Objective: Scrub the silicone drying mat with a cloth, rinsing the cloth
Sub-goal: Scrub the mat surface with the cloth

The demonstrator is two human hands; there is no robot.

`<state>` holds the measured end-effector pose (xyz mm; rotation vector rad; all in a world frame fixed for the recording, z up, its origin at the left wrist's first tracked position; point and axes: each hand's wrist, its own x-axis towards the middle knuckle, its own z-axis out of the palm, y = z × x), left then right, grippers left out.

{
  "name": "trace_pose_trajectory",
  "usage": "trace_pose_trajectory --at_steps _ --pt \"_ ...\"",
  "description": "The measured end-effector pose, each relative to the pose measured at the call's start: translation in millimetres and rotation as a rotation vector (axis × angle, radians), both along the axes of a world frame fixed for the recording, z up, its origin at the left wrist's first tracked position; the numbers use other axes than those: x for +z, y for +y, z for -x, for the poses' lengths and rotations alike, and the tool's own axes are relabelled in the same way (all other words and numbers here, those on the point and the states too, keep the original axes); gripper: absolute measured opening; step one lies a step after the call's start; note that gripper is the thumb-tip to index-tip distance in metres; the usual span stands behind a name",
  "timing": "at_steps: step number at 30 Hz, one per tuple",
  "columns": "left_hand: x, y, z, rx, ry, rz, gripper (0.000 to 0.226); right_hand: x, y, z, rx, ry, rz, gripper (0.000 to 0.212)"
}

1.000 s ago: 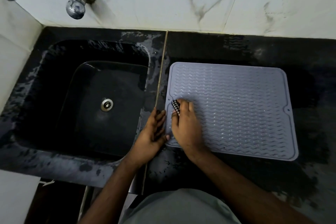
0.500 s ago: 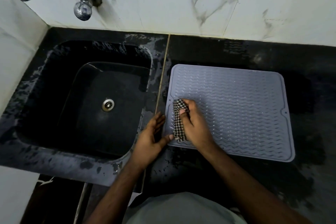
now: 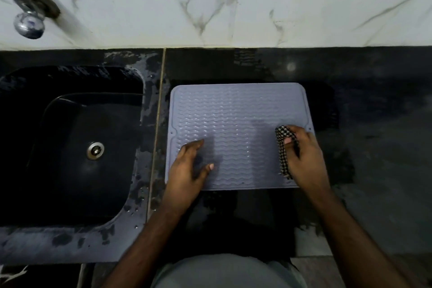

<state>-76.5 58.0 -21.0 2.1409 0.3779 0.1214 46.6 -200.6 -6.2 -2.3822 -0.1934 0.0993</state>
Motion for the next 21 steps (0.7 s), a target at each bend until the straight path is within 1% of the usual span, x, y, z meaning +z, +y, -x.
trace_pose_trajectory --at_steps 2,4,6,7,10,13,15,17,21 --pt "-1 -10 -7 -0.013 0.012 0.000 0.057 2 -11 -1 -0.031 -0.018 0.063 0.038" --pt "-3 -15 -12 -0.028 0.021 -0.023 0.057 3 -18 -3 -0.041 -0.017 0.172 0.045" --pt "-4 -17 -14 -0.036 0.060 -0.022 0.058 1 -19 -5 0.009 -0.014 0.266 0.047" --pt "-4 -17 -14 -0.040 0.083 -0.029 0.059 0 -16 -4 0.038 -0.011 0.282 0.044" --pt "-3 -14 -13 -0.072 0.143 -0.066 0.063 -8 2 2 0.085 0.015 0.247 0.033" --pt "-1 -9 -12 -0.133 0.179 -0.101 0.066 -13 24 4 0.107 0.033 0.240 0.034" --pt "-1 -6 -11 -0.149 0.180 -0.104 0.065 -14 37 7 0.149 0.040 0.251 0.038" --pt "-2 -3 -12 -0.175 0.170 -0.122 0.065 -12 49 11 0.238 0.035 0.294 0.039" --pt "-4 3 -8 -0.212 0.133 -0.083 0.062 -8 75 15 0.350 0.031 0.331 0.031"
